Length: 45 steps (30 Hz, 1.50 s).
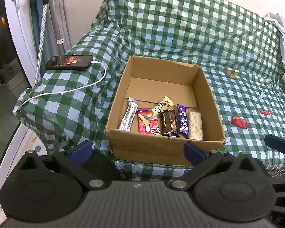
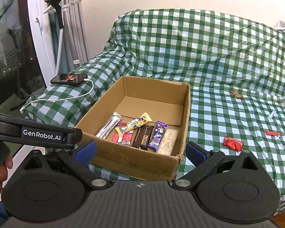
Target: Organize snacks
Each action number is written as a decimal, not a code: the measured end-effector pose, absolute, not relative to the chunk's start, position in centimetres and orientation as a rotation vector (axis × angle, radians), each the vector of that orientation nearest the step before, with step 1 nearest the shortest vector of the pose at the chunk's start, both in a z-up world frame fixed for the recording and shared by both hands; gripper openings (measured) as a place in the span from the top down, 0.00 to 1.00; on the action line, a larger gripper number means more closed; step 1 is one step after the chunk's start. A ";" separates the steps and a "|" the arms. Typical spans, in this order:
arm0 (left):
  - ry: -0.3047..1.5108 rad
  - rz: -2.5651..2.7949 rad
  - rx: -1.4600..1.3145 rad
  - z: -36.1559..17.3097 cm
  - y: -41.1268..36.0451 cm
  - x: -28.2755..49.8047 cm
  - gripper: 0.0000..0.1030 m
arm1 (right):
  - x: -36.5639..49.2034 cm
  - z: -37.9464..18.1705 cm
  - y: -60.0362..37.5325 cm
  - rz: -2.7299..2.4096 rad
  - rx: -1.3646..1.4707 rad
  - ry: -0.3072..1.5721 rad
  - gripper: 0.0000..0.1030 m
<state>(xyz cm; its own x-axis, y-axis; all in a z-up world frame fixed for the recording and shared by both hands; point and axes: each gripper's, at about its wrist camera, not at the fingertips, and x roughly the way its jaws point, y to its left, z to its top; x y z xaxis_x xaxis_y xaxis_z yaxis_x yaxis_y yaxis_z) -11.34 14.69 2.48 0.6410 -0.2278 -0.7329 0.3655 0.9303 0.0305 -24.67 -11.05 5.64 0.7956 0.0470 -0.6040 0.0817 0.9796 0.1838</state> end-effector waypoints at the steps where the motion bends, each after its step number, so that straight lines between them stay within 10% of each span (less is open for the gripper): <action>1: 0.805 -0.340 0.182 2.6 14.7 -11.4 0.00 | -24.7 5.7 -11.0 -0.018 0.205 0.650 0.03; 29: 0.810 -0.341 0.225 2.7 13.5 -11.3 0.00 | -25.4 6.0 -11.9 -0.034 0.220 0.636 0.03; 45: 0.911 -0.488 0.288 3.2 -1.5 -6.6 0.00 | -27.0 1.6 -27.8 -0.425 0.366 0.621 0.02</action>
<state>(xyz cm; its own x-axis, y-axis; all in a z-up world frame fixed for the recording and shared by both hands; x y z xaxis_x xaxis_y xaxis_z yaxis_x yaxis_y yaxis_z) -6.56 -1.52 3.22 0.5151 -0.2810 -0.8098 0.5189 0.8542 0.0338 -27.03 -27.81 1.56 0.7330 -0.2695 -0.6245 0.4841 0.8516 0.2008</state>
